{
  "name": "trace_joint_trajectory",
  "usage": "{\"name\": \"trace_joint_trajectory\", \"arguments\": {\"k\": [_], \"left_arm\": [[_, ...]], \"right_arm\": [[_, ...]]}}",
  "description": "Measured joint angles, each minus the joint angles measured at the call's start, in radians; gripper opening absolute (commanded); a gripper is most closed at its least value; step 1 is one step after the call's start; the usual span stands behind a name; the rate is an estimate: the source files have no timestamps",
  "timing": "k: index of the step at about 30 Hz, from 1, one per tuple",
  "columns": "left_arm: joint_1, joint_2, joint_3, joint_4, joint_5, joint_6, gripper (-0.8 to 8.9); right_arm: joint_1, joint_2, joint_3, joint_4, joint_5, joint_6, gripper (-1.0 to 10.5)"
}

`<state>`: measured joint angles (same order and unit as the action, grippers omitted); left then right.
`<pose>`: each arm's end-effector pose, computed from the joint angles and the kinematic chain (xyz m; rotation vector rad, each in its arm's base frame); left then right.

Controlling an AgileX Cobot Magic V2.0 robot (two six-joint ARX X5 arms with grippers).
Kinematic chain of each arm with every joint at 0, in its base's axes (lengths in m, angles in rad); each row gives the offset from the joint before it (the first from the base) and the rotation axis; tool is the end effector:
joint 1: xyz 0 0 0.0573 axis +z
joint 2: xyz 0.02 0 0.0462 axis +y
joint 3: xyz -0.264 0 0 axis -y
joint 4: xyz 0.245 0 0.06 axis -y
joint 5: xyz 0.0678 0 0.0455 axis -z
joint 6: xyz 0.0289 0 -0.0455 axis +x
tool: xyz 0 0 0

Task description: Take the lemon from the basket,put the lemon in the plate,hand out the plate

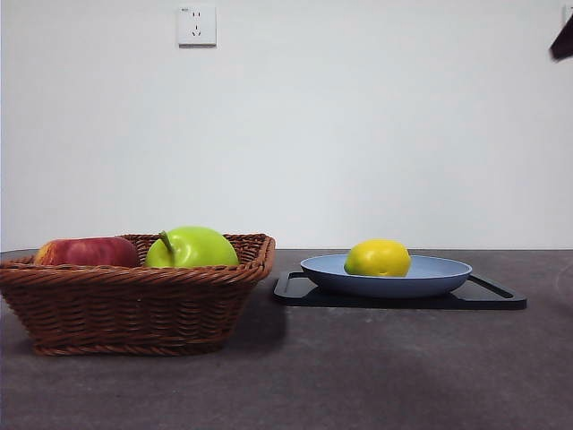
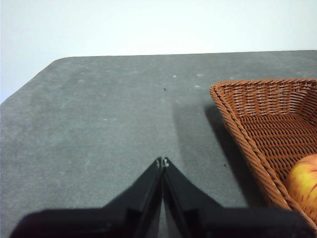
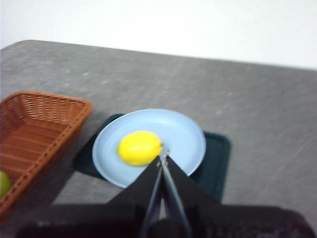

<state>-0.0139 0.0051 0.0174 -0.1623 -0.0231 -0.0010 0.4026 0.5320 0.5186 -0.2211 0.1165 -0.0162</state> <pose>0.0959 -0.0007 0.1534 0.0018 0.1500 0.0093 0.1229 0.0487 0.2717 -0.0764 0.2251 0.2866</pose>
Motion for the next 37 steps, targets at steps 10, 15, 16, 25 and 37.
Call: {"name": "trace_joint_trajectory", "arguments": {"k": [10,15,16,25,37], "left_arm": [[0.0,0.0,0.0,0.0,0.0,0.0,0.08],[0.0,0.0,0.0,0.0,0.0,0.0,0.08],[0.0,0.0,0.0,0.0,0.0,0.0,0.08],[0.0,0.0,0.0,0.0,0.0,0.0,0.08],[0.0,0.0,0.0,0.0,0.0,0.0,0.08]], "right_arm": [[-0.274,-0.298,-0.21,0.006,-0.274,-0.042,0.0],[-0.344,-0.383,-0.351,0.045,-0.304,-0.023,0.0],[-0.344,-0.392,-0.381,0.058,-0.3,-0.019,0.0],[-0.346,-0.473,-0.502,0.067,-0.297,-0.005,0.0],[-0.351,-0.497,-0.502,0.063,-0.296,0.021,0.0]]}}
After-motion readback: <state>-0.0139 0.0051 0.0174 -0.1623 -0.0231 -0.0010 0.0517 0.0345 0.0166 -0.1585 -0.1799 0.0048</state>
